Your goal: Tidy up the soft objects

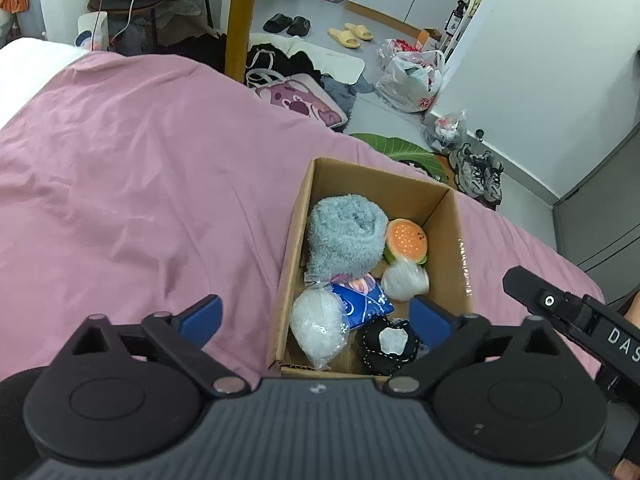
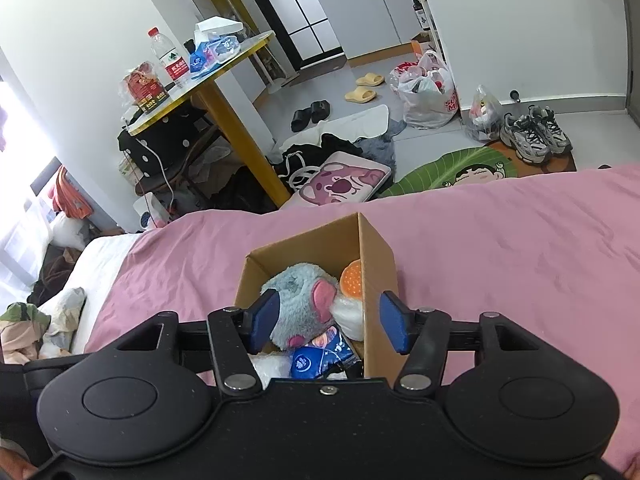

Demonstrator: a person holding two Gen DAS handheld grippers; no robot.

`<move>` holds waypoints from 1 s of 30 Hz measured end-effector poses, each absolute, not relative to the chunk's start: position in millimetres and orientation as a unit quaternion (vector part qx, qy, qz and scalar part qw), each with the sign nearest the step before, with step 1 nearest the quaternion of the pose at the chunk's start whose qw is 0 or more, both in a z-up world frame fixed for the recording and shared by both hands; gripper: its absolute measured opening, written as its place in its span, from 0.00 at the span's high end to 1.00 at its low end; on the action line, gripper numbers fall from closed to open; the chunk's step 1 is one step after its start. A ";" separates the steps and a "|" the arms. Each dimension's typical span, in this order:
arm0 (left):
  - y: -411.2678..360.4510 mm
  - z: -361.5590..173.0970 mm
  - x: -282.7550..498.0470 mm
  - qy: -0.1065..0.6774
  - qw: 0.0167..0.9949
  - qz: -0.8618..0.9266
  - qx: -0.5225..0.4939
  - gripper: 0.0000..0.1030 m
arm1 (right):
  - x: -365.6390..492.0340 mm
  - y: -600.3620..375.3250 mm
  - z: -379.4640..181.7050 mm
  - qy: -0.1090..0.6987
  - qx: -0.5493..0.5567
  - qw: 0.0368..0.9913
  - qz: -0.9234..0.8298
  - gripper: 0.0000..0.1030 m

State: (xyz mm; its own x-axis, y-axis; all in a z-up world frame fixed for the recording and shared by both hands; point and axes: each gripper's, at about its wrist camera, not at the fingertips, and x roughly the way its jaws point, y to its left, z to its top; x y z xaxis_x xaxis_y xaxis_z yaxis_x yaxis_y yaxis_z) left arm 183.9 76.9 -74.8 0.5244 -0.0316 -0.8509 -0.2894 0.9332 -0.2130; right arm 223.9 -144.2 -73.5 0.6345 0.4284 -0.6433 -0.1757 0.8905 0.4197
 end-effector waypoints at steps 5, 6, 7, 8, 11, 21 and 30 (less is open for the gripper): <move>77.4 -63.7 173.8 0.468 0.864 0.079 -0.170 0.01 | 217.0 -150.9 -68.4 0.390 0.168 0.890 0.166 0.36; 77.9 -61.3 171.5 0.464 0.865 0.077 -0.172 0.00 | 215.5 -152.3 -67.1 0.388 0.170 0.891 0.166 0.34; 78.1 -59.7 169.8 0.462 0.867 0.077 -0.172 0.00 | 213.2 -154.0 -64.9 0.385 0.172 0.891 0.166 0.32; 77.9 -57.3 167.4 0.458 0.869 0.078 -0.170 0.00 | 211.2 -154.8 -62.4 0.384 0.172 0.892 0.166 0.31; 77.8 -50.2 161.5 0.450 0.874 0.082 -0.163 0.00 | 207.1 -156.8 -55.7 0.379 0.167 0.894 0.168 0.20; 72.2 -30.2 141.0 0.434 0.887 0.078 -0.136 0.00 | 187.6 -166.0 -34.2 0.372 0.159 0.899 0.167 0.00; 68.8 -10.4 120.0 0.428 0.892 0.069 -0.130 0.00 | 169.5 -169.9 -17.8 0.374 0.139 0.900 0.174 0.00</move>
State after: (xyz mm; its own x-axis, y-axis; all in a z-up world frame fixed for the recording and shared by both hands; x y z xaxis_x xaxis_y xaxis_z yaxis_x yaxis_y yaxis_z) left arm 120.0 68.8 -10.4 0.6238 0.0115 -0.7815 -0.2337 0.9569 -0.1725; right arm 169.5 -169.9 -17.8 0.6591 0.4173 -0.6256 -0.2088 0.9008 0.3808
